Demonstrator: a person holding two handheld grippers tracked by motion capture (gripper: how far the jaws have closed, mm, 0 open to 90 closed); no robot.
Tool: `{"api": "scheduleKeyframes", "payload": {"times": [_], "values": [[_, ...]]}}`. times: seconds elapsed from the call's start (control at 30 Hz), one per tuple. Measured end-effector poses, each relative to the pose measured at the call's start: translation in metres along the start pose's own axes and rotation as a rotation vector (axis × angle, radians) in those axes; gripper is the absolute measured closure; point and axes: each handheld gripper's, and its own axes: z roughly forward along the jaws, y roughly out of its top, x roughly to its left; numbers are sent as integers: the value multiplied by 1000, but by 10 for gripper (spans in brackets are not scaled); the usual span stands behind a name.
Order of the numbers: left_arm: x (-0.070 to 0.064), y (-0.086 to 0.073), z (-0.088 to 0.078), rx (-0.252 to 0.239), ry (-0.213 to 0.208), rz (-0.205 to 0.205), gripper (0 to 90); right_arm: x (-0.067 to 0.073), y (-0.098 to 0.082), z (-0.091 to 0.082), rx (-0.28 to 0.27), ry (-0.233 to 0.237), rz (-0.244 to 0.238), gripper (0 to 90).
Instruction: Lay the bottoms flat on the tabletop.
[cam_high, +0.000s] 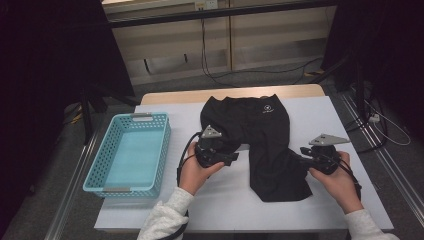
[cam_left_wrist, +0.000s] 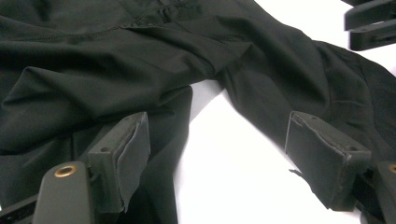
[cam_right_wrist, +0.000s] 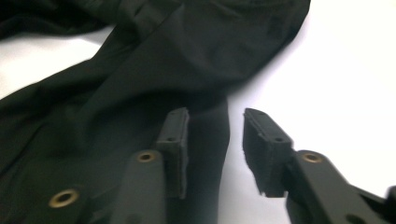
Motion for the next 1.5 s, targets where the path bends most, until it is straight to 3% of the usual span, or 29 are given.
{"api": "scheduleKeyframes", "payload": {"times": [0.2,0.27,0.33,0.4,0.43,0.57,0.67,0.8,1.0,1.27,1.5], "values": [[2,-2,-1,1,9,-4,220,2,4,30,43,23,11,584],[3,-3,-1,3,10,-6,220,5,3,39,90,16,-14,635],[3,-3,-1,4,9,-2,220,7,2,42,83,55,-8,792],[4,-3,-2,0,10,-3,221,9,3,42,88,63,-33,861],[4,-3,-2,-1,12,-2,221,10,3,41,90,61,-47,870],[4,-3,-2,-5,10,-8,221,3,8,25,49,53,-7,883],[3,-3,-2,-7,10,-2,221,-6,12,3,-5,13,5,884],[4,-2,-2,-8,10,-3,221,-16,9,-15,-34,-20,23,883],[6,-4,-3,-8,14,-12,221,-25,-10,-10,65,-91,-13,884],[5,-3,-2,-6,9,-6,222,-27,-10,-8,55,-97,-15,888],[6,-3,-2,-7,7,-7,222,-36,-8,-10,7,-104,1,889]]}}
